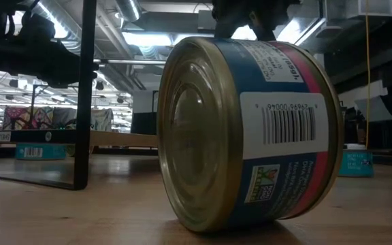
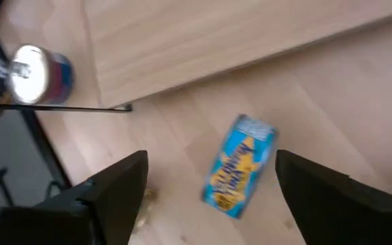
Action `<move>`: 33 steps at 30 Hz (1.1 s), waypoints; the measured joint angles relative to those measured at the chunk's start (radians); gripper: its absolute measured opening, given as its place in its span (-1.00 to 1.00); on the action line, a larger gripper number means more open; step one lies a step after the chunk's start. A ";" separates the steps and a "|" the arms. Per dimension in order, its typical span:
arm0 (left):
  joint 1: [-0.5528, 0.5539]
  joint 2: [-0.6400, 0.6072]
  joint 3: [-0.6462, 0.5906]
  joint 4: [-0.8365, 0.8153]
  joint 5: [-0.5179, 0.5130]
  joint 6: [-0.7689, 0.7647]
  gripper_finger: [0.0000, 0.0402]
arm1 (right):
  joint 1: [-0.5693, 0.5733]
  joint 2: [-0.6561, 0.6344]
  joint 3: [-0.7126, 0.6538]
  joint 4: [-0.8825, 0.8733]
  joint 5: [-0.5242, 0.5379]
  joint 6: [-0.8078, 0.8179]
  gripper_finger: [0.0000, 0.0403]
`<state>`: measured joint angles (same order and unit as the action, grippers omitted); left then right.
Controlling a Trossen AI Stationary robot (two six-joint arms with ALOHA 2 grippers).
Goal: Stack canned seafood by type on shelf
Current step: Put the light blue tuna can on the shelf
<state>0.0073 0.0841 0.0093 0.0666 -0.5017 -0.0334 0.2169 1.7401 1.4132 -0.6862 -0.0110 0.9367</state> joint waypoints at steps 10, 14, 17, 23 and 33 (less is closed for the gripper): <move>0.000 0.001 0.000 0.000 0.000 -0.005 0.26 | 0.000 0.080 -0.001 -0.022 -0.048 0.001 0.51; 0.000 0.005 0.000 0.000 0.000 -0.005 0.26 | 0.000 0.114 -0.001 -0.027 -0.086 0.001 0.51; 0.000 0.005 0.000 0.000 0.000 -0.005 0.26 | 0.000 0.130 -0.001 -0.027 -0.097 0.001 0.51; 0.000 0.005 0.000 0.000 0.000 -0.005 0.26 | 0.000 0.150 -0.001 -0.027 -0.106 0.000 0.50; 0.000 0.005 0.000 0.000 0.000 -0.005 0.26 | 0.000 0.150 -0.001 -0.026 -0.107 0.001 0.12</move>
<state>0.0071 0.0895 0.0093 0.0666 -0.5014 -0.0380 0.2169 1.8900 1.4124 -0.7120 -0.1180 0.9375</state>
